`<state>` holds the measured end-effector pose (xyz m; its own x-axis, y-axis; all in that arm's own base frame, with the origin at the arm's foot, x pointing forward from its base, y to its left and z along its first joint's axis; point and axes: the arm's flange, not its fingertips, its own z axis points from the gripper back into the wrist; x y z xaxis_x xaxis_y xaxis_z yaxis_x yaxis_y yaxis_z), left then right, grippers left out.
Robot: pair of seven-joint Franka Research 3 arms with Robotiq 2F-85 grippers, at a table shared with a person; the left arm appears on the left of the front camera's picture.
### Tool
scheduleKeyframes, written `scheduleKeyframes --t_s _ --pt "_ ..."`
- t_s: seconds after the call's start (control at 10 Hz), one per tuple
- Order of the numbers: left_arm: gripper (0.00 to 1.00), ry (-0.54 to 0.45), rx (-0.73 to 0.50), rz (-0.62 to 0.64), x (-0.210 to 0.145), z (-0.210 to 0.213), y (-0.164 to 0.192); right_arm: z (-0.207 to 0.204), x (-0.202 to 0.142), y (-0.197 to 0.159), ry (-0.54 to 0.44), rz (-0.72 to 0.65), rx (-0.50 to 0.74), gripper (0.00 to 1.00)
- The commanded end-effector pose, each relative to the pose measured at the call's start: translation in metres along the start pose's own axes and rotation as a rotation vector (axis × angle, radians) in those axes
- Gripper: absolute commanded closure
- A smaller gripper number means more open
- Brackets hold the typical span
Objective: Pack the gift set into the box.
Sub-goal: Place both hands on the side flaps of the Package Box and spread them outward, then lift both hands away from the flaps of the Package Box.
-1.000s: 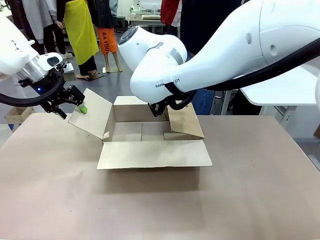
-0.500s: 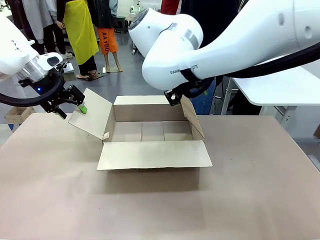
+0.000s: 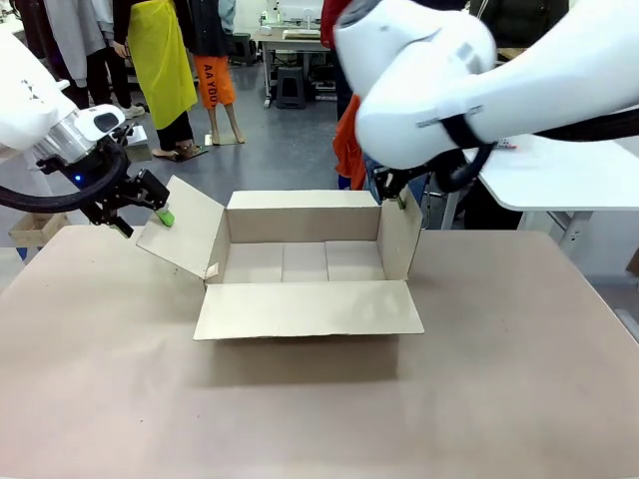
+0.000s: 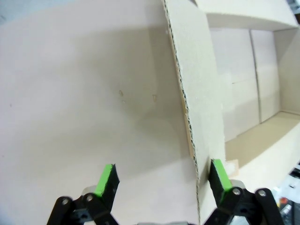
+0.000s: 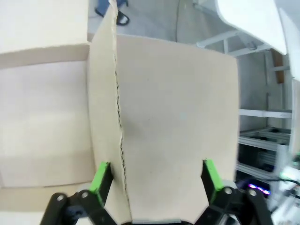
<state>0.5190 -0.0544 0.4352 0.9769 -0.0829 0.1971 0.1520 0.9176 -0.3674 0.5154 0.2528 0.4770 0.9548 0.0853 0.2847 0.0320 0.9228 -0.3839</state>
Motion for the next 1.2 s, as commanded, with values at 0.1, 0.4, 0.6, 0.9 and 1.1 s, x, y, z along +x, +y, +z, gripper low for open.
scheduleKeyframes --t_s 0.1,0.4,0.6,0.9,1.1 --pt "0.00 0.004 0.012 0.010 -0.002 0.002 -0.001 -0.048 -0.035 -0.051 0.033 -0.022 0.195 0.00" --pt "0.00 0.004 0.012 0.010 -0.002 0.002 -0.001 -0.050 -0.028 -0.051 0.017 -0.058 0.181 0.00" --pt "0.00 0.004 0.012 0.010 -0.002 0.002 -0.001 -0.050 -0.028 -0.051 0.017 -0.058 0.181 0.00" --pt "0.00 0.004 0.012 0.010 -0.002 0.002 -0.001 -0.050 -0.028 -0.051 0.017 -0.058 0.181 0.00" --pt "0.00 0.004 0.012 0.010 -0.002 0.002 -0.001 -0.050 -0.028 -0.051 0.017 -0.058 0.181 0.00"
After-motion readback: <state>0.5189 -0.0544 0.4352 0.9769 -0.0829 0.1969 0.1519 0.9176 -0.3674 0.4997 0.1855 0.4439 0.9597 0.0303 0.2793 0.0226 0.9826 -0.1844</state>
